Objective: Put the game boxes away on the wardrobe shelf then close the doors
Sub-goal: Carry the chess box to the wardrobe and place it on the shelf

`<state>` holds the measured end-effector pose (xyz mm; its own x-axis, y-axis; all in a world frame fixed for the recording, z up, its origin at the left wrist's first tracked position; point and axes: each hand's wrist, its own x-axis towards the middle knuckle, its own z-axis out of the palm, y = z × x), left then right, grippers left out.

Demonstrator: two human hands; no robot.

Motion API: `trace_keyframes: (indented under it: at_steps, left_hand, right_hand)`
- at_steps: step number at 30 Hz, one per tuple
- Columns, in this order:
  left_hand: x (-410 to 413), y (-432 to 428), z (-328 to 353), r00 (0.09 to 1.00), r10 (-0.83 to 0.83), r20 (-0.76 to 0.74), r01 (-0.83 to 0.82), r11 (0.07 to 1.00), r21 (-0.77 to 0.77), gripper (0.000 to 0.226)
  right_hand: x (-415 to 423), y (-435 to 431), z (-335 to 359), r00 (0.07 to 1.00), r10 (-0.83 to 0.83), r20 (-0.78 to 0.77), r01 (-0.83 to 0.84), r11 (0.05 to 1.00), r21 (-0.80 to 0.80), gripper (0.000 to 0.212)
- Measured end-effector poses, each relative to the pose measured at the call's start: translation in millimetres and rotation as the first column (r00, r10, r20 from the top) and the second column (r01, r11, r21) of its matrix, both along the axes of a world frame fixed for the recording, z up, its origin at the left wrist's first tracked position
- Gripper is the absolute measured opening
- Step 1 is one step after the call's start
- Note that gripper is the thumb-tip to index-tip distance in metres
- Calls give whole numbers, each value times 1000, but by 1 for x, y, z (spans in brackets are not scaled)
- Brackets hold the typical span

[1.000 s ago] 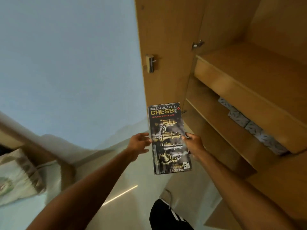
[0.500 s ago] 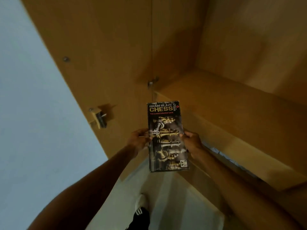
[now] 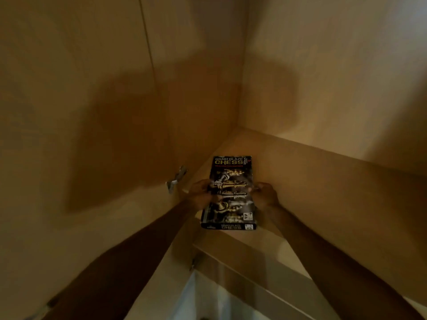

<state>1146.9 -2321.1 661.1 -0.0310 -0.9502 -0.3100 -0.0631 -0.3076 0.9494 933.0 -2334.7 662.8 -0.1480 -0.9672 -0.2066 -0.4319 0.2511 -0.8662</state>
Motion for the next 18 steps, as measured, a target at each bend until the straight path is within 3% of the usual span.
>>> trace_keyframes:
  at_steps: [2, 3, 5, 7, 10, 14, 18]
  left_hand:
    - [0, -24, 2, 977, -199, 81, 200, 980, -6, 81]
    - [1, -32, 2, 932, -305, 194, 311, 950, 0, 98]
    - [6, -47, -3, 772, -442, 457, 501, 866, -10, 115]
    - [12, -61, -7, 664, -448, 598, 578, 815, -32, 120]
    - [21, -73, -6, 631, -306, 712, 548, 826, -131, 107]
    - [20, -73, -3, 502, 21, 864, 392, 886, -249, 44]
    - [15, -69, -4, 430, 63, 901, 328, 918, -221, 48]
  right_hand:
    - [0, -22, -1, 999, 7, 54, -8, 1000, 21, 8]
    - [-1, -31, -3, 996, 21, 83, -23, 1000, 19, 14]
    - [-5, -48, -12, 992, 87, 93, -86, 996, -17, 25]
    - [-7, -58, -13, 979, 139, 149, -137, 990, -26, 32]
    - [-9, -67, -9, 973, 198, 120, -193, 980, -55, 31]
    - [-2, -73, -6, 936, 338, -98, -351, 917, -191, 22]
    - [12, -78, -4, 827, 532, -179, -557, 820, -136, 30]
